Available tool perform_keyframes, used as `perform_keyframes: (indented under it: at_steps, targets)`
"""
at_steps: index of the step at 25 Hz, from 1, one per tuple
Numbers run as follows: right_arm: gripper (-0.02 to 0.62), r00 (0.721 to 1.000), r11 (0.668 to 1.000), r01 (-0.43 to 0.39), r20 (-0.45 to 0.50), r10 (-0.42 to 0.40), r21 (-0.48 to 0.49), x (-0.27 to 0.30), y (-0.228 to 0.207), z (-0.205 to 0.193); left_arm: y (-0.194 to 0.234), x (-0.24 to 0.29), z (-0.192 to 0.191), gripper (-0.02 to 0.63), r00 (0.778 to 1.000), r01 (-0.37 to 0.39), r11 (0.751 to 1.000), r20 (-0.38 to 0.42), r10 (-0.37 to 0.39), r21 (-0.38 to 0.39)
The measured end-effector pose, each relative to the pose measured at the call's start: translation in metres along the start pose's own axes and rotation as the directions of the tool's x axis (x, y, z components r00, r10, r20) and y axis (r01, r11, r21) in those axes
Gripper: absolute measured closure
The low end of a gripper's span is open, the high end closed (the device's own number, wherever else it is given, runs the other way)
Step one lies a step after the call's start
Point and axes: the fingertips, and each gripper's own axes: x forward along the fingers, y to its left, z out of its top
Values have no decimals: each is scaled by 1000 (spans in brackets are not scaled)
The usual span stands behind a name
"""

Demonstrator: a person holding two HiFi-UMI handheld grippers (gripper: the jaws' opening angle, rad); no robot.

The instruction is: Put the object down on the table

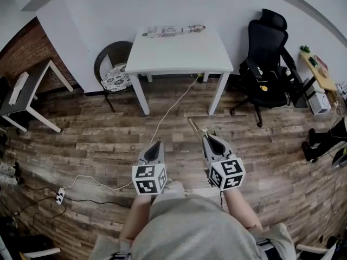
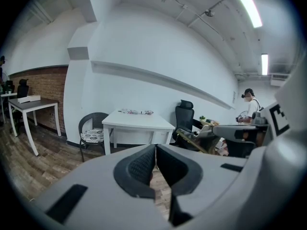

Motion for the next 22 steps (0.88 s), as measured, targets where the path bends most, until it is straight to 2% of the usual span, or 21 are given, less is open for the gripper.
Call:
perform_keyframes:
  at_steps: [11, 22]
  targets:
    - [578, 1000, 999, -11, -4, 11, 34, 17, -8, 3, 1, 20, 2, 595, 1000, 13, 1000, -20, -13, 13]
    - [578, 1000, 998, -25, -10, 25, 51, 83, -39, 14, 28, 88, 25, 595, 1000, 9, 1000, -29, -9, 2]
